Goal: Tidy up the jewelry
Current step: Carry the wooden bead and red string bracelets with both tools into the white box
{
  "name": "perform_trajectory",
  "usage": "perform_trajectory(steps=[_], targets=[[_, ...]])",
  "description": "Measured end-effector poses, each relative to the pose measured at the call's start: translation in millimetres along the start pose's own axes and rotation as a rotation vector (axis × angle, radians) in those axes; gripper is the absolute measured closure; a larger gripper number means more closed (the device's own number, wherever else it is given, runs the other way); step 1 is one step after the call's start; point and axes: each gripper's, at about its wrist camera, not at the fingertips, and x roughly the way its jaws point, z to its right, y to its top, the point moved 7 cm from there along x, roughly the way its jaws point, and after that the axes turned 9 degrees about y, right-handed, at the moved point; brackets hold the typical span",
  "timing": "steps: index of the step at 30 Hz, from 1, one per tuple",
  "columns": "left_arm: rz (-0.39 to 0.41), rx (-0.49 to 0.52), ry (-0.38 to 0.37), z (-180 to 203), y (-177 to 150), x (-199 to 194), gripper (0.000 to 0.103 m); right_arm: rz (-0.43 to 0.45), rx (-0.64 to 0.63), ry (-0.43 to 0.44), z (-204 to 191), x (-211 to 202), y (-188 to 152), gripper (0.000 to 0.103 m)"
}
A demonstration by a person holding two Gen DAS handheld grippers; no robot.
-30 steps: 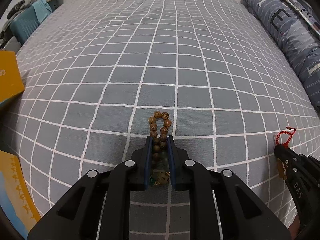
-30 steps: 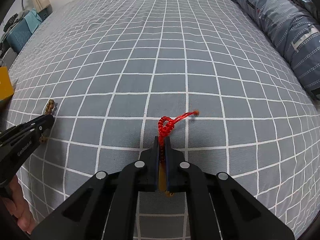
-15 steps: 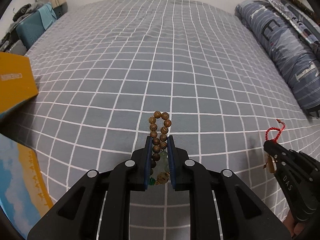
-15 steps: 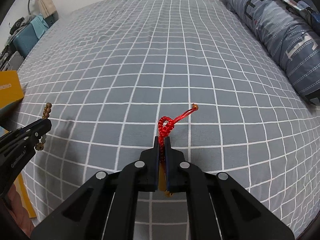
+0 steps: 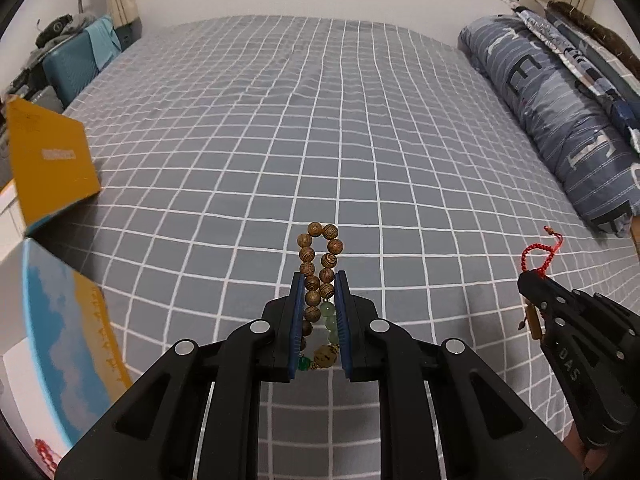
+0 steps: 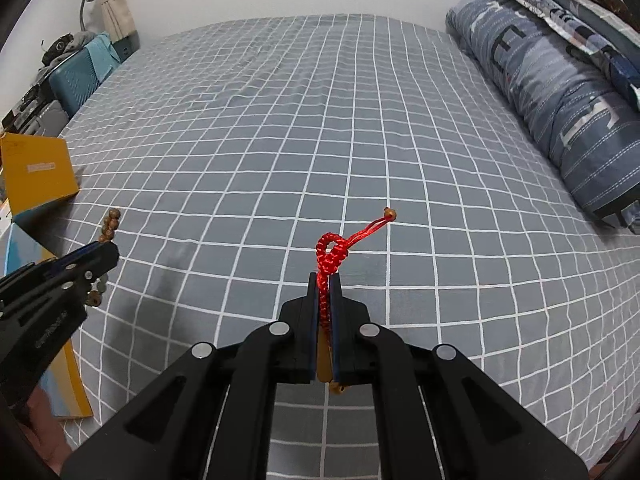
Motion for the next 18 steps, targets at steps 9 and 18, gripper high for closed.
perform_trajectory(steps=[9,18], targets=[[0.02,-0.024,0.012,-28,-22,-36,0.088,0.017,-0.051,0.012,-30,-22,-10,0.099],[0.031,-0.081,0.069,-82,-48,-67,0.088,0.015,-0.122,0.084,-93,-34,-26,0.099]])
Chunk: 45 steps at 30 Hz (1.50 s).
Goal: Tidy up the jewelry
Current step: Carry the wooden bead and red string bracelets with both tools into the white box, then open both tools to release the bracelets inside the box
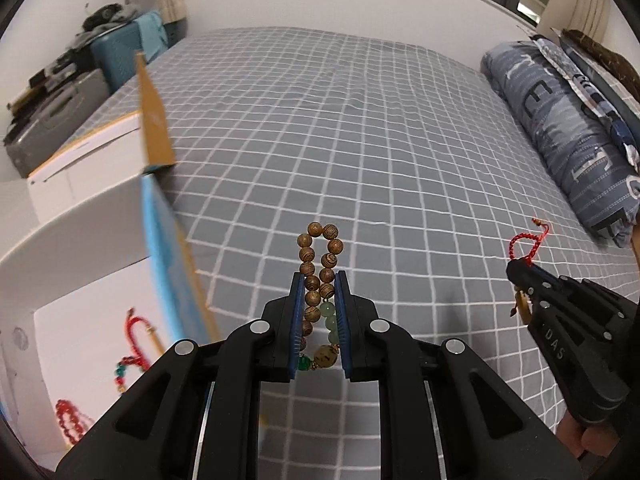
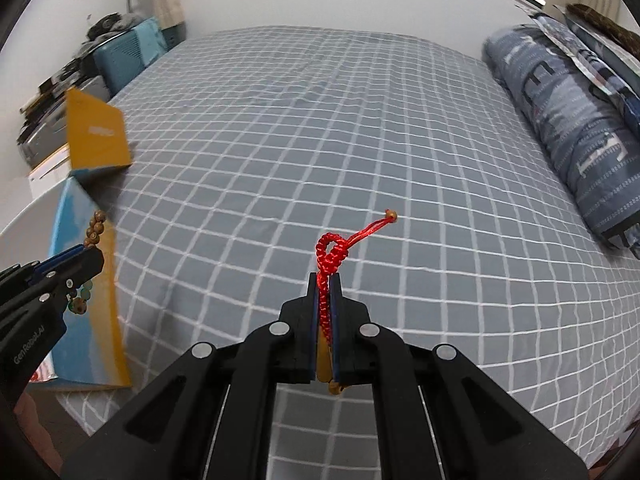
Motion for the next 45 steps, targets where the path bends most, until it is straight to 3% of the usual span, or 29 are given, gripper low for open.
perform_trajectory(steps=[13,26,33,45], targets=[[0.001,-0.142,0.112,-130,-29,-32,0.088,0.037,-0.138,0.132,-136,-15,7,0.099],[-0.059,-0.285,0.216,-227,-68,-23,0.087,-0.025,-0.279,0.25,-264,21,-7,0.099],[-0.105,-0.319,0.257,-262,-91,-10,0.086,-0.118,-0.306,0.258,-296,67,-19,0.099],[-0.181,-0.338,0.256,-281,-108,16,0.087,-0.222,-0.291,0.249,-304,89,-27,0.097]])
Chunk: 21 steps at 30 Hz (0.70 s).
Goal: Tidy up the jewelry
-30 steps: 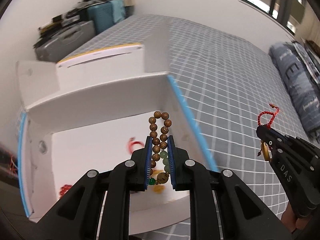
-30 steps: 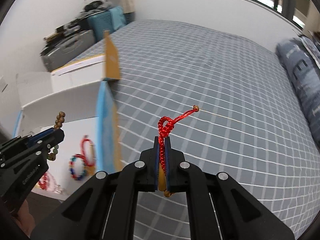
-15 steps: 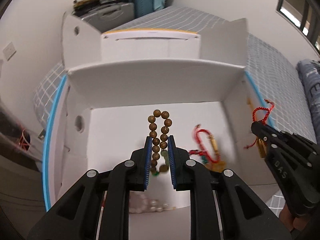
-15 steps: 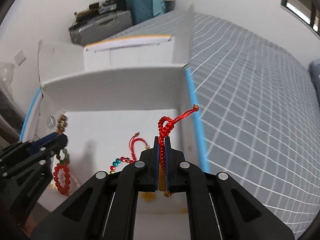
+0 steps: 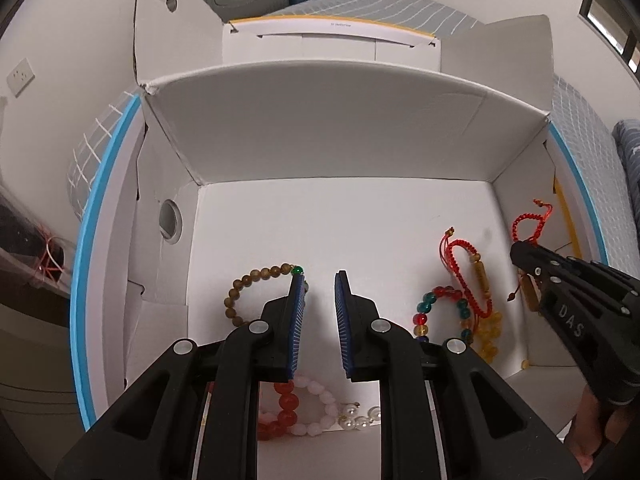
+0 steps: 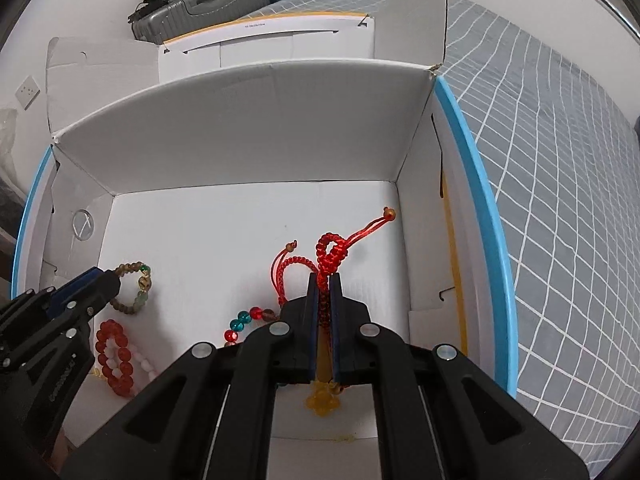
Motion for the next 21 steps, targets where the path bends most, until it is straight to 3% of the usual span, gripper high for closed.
perform_trajectory(steps=[6,7,8,9,12,16,21], targets=[[0.01,-0.013,-0.007,-5,-2,-9,0.084,0.0,-0.017,0.0,-1,-4,-1,0.094],[0.014,-0.014,-0.007,-6,-1,-10,0.076,0.006,-0.025,-0.001,-3,-6,-1,0.091],[0.024,-0.019,-0.007,-8,-1,-14,0.063,0.017,-0.031,-0.002,-5,-10,0,0.078],[0.037,-0.025,-0.008,-10,-1,-18,0.057,0.034,-0.037,-0.006,-7,-14,0,0.059],[0.083,-0.04,0.016,-18,-2,-32,0.042,0.095,-0.074,-0.025,-13,-32,-1,0.033],[0.127,-0.063,0.017,-27,-7,-49,0.023,0.141,-0.076,-0.002,-18,-55,-6,0.02],[0.172,-0.07,0.044,-37,-18,-65,0.014,0.191,-0.063,0.001,-17,-78,-23,0.011]])
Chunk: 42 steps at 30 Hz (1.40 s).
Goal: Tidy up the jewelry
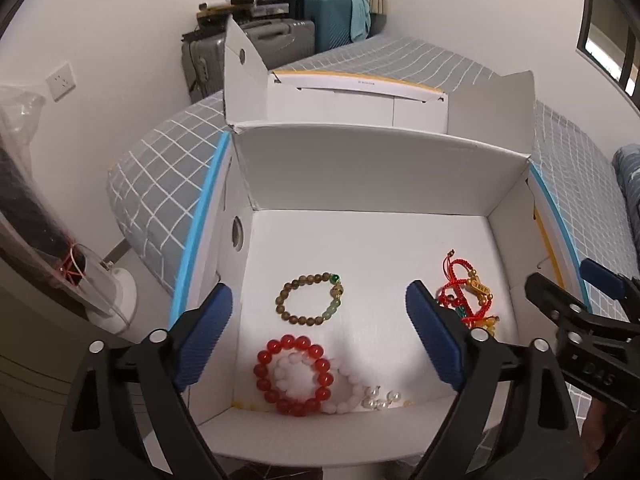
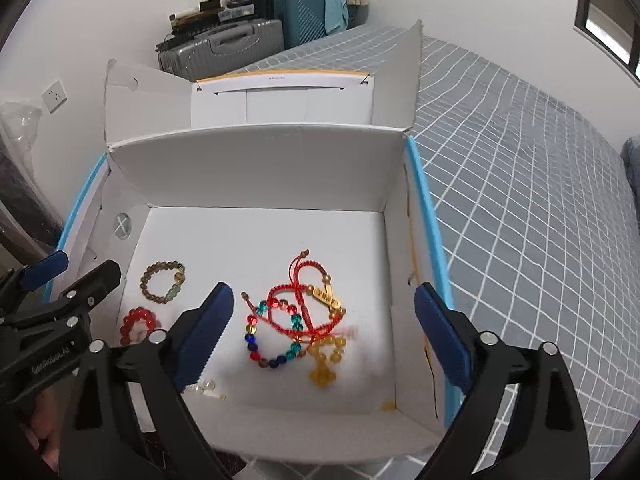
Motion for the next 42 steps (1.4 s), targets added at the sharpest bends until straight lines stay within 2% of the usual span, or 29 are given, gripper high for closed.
perform_trajectory(steps=[4,8,18,26,33,42], targets=[[0.022,0.009,0.006,-3,-11,-11,0.01,0.042,0.013,0.013,0,-17,-15,0.008],[0.044,0.025,0.011,-4,-23,-25,0.009,0.065,0.015,0.013,-1,-30,-35,0.008],[0.066,0.034,0.009,-8,-58,-49,0.006,0.087,-0.015,-0.021,-5,-48,-71,0.008],[0.067,0.025,0.011,-8,-75,-54,0.006,0.109,0.008,-0.019,-1,-56,-74,0.008],[0.086,0.009,0.029,-10,-73,-58,0.006,0.089,0.008,-0.025,-1,-47,-74,0.008],[0.07,0.004,0.012,-11,-72,-53,0.006,0.088,0.002,-0.018,-5,-45,-71,0.008]])
